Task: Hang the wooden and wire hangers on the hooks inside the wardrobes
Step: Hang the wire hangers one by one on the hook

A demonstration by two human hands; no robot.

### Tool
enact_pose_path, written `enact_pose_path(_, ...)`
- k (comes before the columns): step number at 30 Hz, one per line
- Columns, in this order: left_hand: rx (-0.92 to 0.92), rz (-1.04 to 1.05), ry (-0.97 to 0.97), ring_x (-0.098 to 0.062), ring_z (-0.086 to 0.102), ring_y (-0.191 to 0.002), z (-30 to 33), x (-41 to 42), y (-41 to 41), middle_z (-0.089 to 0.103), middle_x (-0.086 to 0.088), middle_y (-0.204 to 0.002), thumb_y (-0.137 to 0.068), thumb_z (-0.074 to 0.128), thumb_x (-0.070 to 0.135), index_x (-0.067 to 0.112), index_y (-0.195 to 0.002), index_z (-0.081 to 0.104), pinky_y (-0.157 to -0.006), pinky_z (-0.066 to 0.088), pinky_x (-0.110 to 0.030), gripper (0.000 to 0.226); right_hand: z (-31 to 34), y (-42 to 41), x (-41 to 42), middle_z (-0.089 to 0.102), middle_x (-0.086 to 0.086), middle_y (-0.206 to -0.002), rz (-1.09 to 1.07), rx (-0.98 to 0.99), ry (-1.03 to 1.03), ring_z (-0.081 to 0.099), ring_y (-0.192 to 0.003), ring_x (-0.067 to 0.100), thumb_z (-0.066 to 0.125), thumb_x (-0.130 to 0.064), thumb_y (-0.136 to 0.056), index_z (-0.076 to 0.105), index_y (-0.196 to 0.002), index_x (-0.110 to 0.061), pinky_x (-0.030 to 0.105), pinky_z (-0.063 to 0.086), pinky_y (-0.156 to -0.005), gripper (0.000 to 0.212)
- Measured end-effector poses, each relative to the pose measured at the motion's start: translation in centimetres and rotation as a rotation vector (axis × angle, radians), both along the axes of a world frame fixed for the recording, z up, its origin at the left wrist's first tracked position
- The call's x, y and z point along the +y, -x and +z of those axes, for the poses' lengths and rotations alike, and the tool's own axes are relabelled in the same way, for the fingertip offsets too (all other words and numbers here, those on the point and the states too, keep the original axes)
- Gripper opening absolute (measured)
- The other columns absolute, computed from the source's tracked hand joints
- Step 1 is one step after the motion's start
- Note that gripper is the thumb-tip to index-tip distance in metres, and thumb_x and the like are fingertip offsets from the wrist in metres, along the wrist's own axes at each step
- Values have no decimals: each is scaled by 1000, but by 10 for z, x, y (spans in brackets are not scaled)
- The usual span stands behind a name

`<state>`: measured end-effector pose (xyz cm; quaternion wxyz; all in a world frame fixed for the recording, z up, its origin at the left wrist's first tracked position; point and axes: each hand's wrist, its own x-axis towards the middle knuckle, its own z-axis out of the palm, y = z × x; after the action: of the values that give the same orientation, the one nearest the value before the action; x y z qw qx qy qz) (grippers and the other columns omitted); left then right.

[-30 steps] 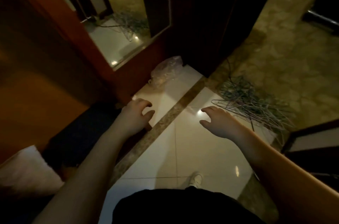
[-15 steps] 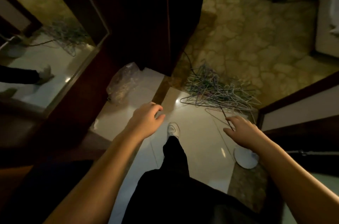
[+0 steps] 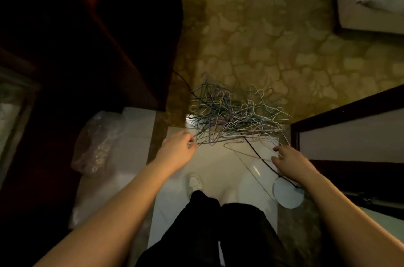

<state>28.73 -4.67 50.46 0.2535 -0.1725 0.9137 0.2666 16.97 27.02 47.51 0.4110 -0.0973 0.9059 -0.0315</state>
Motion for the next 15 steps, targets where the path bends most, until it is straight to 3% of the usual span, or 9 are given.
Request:
enact_pose_path(6, -97, -30, -20, -20, 56, -98, -141, 14, 101, 60, -2, -111, -98, 47, 32, 17, -109, 63, -91, 48, -41, 24, -138, 70, 5, 47, 9, -141, -67, -55, -55, 48, -125, 27, 47, -34, -98, 48, -138, -18, 37, 42, -101, 44)
enact_pose_path(15, -239, 36, 47, -24, 60, -80, -362, 23, 194, 61, -8, -89, -96, 48, 26, 14, -94, 62, -75, 56, -39, 19, -351, 146, 1, 50, 6, -140, 84, -64, -129, 50, -124, 24, 49, -33, -95, 51, -136, -19, 35, 43, -101, 44)
